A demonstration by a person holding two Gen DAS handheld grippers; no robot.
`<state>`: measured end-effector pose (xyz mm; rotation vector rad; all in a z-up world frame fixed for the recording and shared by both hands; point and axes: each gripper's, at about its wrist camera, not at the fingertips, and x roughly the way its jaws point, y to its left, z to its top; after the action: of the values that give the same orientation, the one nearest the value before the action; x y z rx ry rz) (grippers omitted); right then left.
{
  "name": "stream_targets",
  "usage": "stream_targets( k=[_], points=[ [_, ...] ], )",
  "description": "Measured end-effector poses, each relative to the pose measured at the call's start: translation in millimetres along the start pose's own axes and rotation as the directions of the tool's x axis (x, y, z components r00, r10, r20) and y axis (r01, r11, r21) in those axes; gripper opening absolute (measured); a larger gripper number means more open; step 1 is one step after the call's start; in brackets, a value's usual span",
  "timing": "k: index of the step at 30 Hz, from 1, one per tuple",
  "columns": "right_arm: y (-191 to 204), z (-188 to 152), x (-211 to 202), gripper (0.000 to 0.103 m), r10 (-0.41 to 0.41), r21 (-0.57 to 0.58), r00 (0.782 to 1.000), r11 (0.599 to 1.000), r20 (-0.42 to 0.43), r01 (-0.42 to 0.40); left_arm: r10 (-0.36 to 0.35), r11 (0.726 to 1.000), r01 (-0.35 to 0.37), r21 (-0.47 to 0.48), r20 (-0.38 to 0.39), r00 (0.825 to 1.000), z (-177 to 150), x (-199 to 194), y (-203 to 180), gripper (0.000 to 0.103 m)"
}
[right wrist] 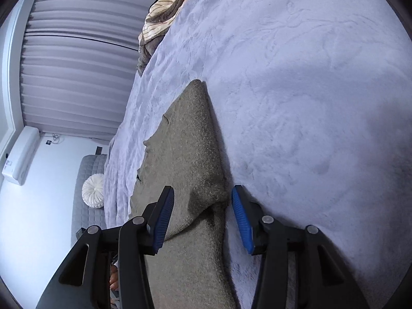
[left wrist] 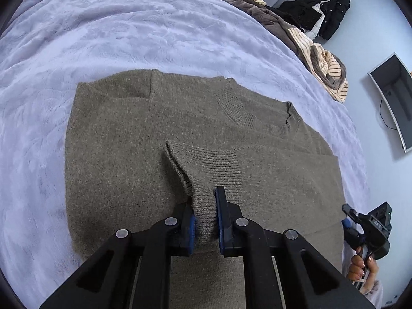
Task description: Fold small clothes
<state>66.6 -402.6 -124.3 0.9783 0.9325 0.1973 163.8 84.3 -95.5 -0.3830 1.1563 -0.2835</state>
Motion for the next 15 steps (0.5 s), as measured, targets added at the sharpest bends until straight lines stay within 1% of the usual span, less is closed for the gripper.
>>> stream_targets(
  k=[1,3,4,5,6,7,8,9,13,15],
  points=[
    [4,2,4,0.015,-0.048,-0.017,0.999,0.999,-0.011,0.047,0.001,1.0,-0.001,0.002,0.004,1.0,-1,0,-1,0.014],
    [14,2,1,0.014,-0.093,-0.075,0.996,0.993,0.001,0.093,0.013,1.0,-0.014,0.028,0.023,1.0,-4,-4,-3,0.014],
    [19,2,-1,0.014,-0.138,-0.12,0.99,0.983,0.012,0.139,0.028,0.998,-0.029,0.051,0.024,0.999,-7,-3,-4,0.014],
    [22,1,1,0.014,-0.195,-0.173,0.981,0.965,0.017,0.195,0.055,0.996,-0.057,0.075,0.02,0.998,-10,1,-6,0.015],
    [22,0,5,0.014,-0.226,-0.208,0.974,0.952,0.015,0.224,0.09,0.991,-0.091,0.096,0.014,0.996,-13,5,-7,0.015],
    [21,-2,9,0.014,-0.235,-0.228,0.972,0.946,0.012,0.232,0.128,0.985,-0.129,0.112,0.019,0.992,-18,9,-7,0.015],
    [19,-3,10,0.014,-0.231,-0.233,0.973,0.945,0.017,0.229,0.133,0.984,-0.136,0.116,0.035,0.99,-21,8,-7,0.018],
    [17,-3,8,0.014,-0.217,-0.231,0.976,0.948,0.026,0.217,0.146,0.981,-0.151,0.123,0.05,0.988,-24,6,-7,0.018],
    [8,-2,-1,0.014,-0.164,-0.195,0.986,0.967,0.016,0.164,0.202,0.964,-0.212,0.163,0.074,0.977,-35,-6,-3,0.018],
    [6,-3,-4,0.015,-0.157,-0.178,0.987,0.971,0.019,0.158,0.222,0.959,-0.234,0.161,0.088,0.971,-39,-13,2,0.018]
  ],
)
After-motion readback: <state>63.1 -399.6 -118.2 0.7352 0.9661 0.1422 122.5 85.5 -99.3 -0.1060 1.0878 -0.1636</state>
